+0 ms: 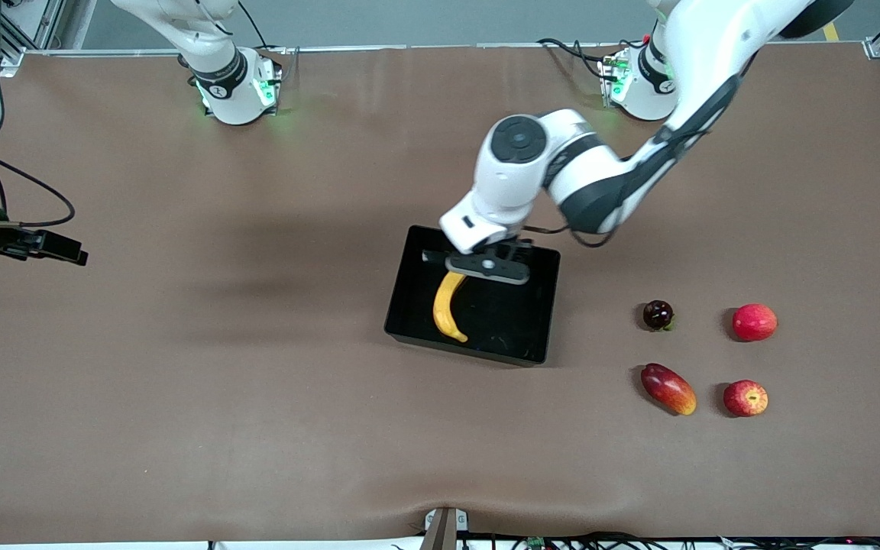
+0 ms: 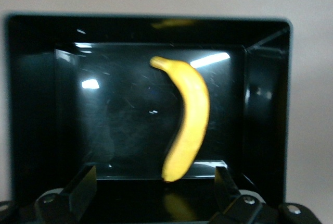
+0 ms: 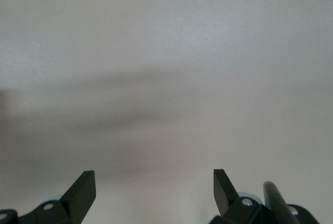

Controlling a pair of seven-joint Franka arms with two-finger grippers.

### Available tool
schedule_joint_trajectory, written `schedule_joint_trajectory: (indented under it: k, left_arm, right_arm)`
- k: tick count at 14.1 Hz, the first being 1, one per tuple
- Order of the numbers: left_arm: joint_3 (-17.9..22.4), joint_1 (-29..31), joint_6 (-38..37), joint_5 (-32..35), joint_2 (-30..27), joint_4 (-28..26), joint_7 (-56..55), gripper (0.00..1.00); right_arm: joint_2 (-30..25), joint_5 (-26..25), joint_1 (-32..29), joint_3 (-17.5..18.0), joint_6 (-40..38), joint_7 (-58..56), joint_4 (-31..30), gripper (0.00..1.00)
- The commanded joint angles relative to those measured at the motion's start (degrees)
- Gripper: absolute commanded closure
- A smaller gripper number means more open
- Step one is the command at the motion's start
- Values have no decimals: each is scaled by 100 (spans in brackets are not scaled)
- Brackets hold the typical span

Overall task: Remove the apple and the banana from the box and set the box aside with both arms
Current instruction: 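Move the left gripper back over the yellow banana in the tray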

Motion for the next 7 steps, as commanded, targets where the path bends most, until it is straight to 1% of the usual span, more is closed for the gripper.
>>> schedule_joint_trajectory:
  k: [1,2,3,6,7]
  left_arm:
    - [884,-1007,85,179,358,602,-98,0]
    - [1228,-1360,260,118,454,769,-98,0]
    - [1423,-1537,366,109,560,840,-107,0]
    - [1486,-1592,770,126,946,876,-283,0]
    - [1512,-1600,884,135,1034,876,-283,0]
  right_arm:
    - [139,57,-72,82,90,6,73,0]
    - [183,83,-89,82,169,-3,73,0]
    - [227,74,-81,82,214,-11,73,0]
    - [455,56,-72,91,258,-11,108,0]
    - [543,83,-72,91,441,-12,195,0]
